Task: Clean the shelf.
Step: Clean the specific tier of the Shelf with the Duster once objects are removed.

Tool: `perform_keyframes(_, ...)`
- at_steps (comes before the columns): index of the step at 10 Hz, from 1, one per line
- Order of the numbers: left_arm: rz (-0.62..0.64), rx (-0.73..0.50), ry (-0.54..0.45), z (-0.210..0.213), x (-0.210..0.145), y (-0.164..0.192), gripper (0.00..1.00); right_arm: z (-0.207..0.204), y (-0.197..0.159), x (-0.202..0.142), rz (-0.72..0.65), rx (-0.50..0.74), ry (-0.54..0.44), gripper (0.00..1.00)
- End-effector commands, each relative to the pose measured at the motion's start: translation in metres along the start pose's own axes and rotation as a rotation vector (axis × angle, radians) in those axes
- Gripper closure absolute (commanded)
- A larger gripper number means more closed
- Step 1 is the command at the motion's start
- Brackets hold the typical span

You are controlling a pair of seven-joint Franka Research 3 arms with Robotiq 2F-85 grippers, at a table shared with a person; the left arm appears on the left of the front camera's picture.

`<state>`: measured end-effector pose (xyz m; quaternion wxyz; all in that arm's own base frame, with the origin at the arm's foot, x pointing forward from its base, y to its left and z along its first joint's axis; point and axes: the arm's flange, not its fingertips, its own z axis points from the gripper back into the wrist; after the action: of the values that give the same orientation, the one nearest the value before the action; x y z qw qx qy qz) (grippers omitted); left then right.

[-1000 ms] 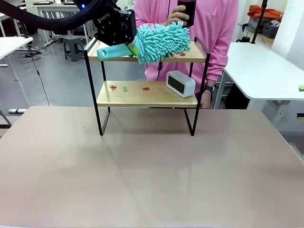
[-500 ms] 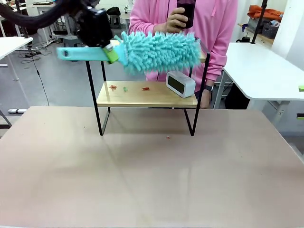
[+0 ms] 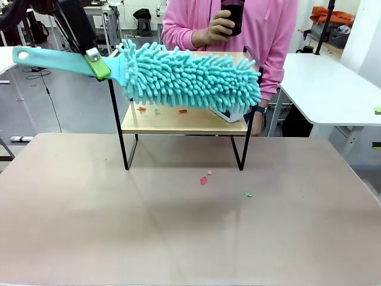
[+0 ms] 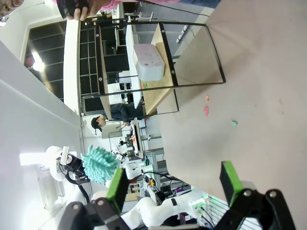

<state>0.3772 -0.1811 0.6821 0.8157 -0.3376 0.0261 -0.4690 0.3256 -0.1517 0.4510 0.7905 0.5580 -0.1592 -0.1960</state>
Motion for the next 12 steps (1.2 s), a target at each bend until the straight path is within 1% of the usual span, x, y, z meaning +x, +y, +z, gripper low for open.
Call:
perform_keyframes(1,0.016,-0.036,-0.083,0.014,-0.017,0.0,0.87,-0.002,0.001,0.0,0.019,0.017,-0.007,0.0)
perform_keyframes(2,0.048,-0.044,-0.188,0.032,-0.045,-0.004,0.87,-0.002,0.001,0.0,0.019,0.017,-0.007,0.0)
perform_keyframes(3,0.054,-0.029,-0.296,0.054,-0.081,-0.007,0.87,-0.002,0.001,0.0,0.019,0.017,-0.007,0.0)
perform_keyframes(4,0.105,0.017,-0.423,0.076,-0.126,-0.008,0.87,-0.002,0.001,0.0,0.019,0.017,-0.007,0.0)
perform_keyframes(5,0.196,0.083,-0.562,0.095,-0.173,-0.006,0.87,-0.002,0.001,0.0,0.019,0.017,-0.007,0.0)
perform_keyframes(6,0.332,0.103,-0.695,0.103,-0.219,0.007,0.87,-0.002,0.001,0.0,0.019,0.017,-0.007,0.0)
perform_keyframes(7,0.45,0.094,-0.803,0.102,-0.251,0.021,0.99,-0.002,0.001,0.0,0.019,0.017,-0.007,0.0)
perform_keyframes(8,0.574,0.079,-0.849,0.094,-0.276,0.041,1.0,-0.002,0.001,0.0,0.019,0.017,-0.007,0.0)
perform_keyframes(10,0.842,0.028,-0.938,0.061,-0.3,0.102,1.0,-0.002,0.001,0.0,0.019,0.017,-0.007,0.0)
perform_keyframes(11,0.974,0.101,-0.922,0.044,-0.302,0.128,1.0,-0.002,0.001,0.0,0.019,0.017,-0.007,0.0)
perform_keyframes(12,1.002,0.076,-0.888,0.026,-0.295,0.149,1.0,-0.002,0.001,0.0,0.019,0.017,-0.007,0.0)
